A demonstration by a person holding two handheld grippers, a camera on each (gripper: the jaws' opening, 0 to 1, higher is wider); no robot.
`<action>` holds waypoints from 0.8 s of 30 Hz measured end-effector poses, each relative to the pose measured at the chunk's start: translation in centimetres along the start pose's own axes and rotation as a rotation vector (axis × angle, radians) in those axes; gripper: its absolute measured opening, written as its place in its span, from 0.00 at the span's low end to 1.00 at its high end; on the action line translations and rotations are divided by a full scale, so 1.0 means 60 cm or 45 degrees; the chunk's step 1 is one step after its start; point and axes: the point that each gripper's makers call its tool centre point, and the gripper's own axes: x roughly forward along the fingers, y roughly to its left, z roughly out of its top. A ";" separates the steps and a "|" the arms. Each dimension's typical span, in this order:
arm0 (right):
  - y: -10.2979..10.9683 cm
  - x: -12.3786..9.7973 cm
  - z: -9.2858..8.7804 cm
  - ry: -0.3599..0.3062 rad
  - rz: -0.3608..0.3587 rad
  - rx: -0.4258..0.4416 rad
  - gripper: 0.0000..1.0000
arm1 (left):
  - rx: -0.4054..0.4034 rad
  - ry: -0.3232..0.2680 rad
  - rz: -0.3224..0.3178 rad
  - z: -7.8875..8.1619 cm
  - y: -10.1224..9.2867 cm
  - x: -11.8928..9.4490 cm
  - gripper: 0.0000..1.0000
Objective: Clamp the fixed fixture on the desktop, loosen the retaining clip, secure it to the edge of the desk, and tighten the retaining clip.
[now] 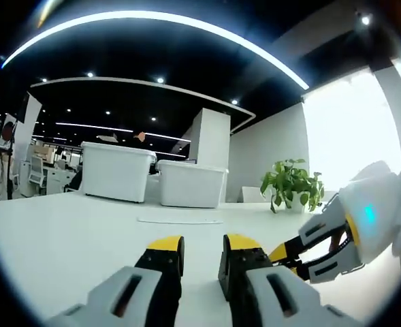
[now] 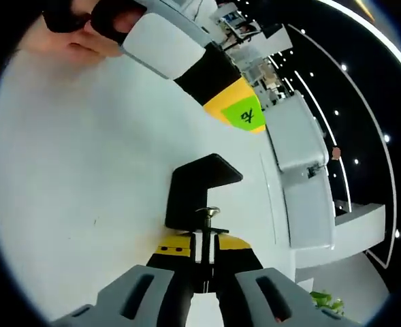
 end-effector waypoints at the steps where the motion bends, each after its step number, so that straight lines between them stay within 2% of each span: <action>1: 0.001 0.000 -0.001 0.009 -0.004 -0.022 0.08 | -0.002 -0.001 0.000 0.000 0.000 0.000 0.23; 7: -0.001 0.000 0.000 0.057 -0.060 -0.130 0.05 | -0.015 -0.005 0.004 0.002 0.002 0.000 0.23; 14: -0.001 -0.011 0.000 0.063 -0.093 -0.160 0.05 | -0.019 -0.006 0.007 0.002 0.003 0.000 0.23; 17: -0.001 -0.012 0.000 0.068 -0.140 -0.212 0.05 | -0.024 -0.008 0.011 0.003 0.004 0.000 0.23; 21: -0.004 -0.012 0.003 0.084 -0.252 -0.341 0.04 | -0.024 -0.008 0.014 0.003 0.005 -0.001 0.22; 23: -0.004 -0.012 0.002 0.079 -0.298 -0.353 0.04 | -0.019 -0.005 0.011 0.002 0.004 0.000 0.22; 24: -0.005 -0.013 0.003 0.079 -0.328 -0.393 0.04 | -0.016 -0.003 0.010 0.001 0.003 0.000 0.22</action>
